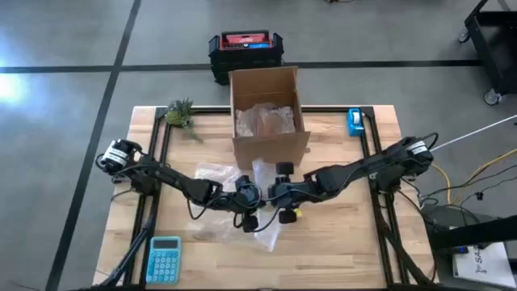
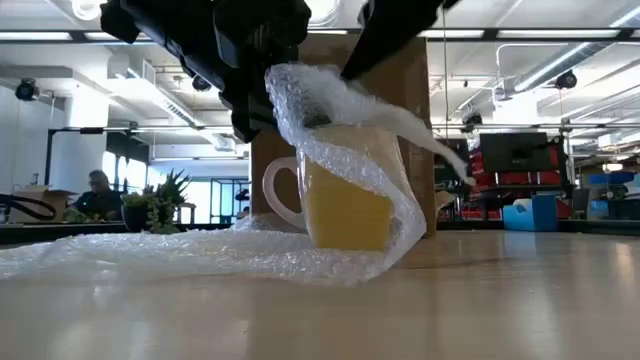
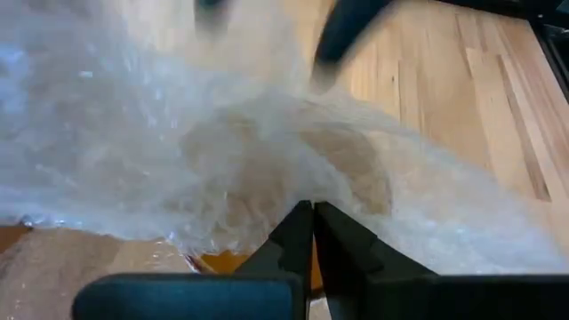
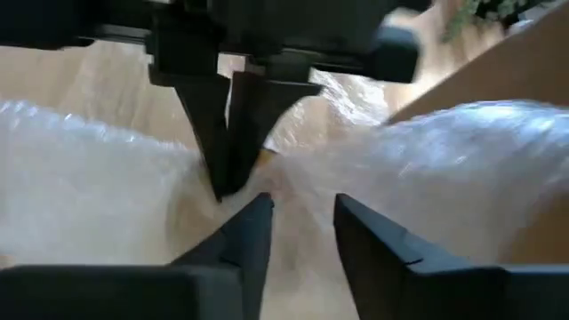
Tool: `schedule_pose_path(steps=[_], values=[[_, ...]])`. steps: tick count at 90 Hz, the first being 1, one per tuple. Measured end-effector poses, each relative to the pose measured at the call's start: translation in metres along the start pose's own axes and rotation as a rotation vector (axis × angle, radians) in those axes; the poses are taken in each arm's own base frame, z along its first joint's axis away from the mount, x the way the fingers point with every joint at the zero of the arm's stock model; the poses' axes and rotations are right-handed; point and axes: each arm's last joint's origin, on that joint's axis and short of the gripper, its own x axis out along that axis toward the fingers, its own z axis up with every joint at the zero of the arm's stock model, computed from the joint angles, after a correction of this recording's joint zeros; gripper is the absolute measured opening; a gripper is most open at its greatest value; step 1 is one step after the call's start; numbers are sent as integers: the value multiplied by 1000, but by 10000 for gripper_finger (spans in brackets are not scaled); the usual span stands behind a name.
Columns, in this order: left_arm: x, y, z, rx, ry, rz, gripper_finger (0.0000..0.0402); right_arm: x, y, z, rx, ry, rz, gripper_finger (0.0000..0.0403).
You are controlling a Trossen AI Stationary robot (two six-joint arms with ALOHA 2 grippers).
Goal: Wrap mug
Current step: Wrap the yellow mug with bubble wrap
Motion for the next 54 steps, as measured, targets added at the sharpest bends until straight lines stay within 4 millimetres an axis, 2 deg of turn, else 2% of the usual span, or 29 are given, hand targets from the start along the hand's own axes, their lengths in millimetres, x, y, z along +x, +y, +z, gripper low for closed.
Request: schedule_pose_path(steps=[12, 26, 37, 54], values=[[0, 0, 0, 1, 1, 0, 3, -7, -9, 1, -11, 38, -216, 139], [0, 0, -1, 1, 2, -1, 1, 12, -14, -12, 18, 78, -311, 128], [0, 0, -2, 2, 6, -4, 3, 30, -8, -20, 26, 85, -276, 107], [3, 1, -7, 14, 38, 2, 1, 42, 14, -17, 37, 18, -16, 58]])
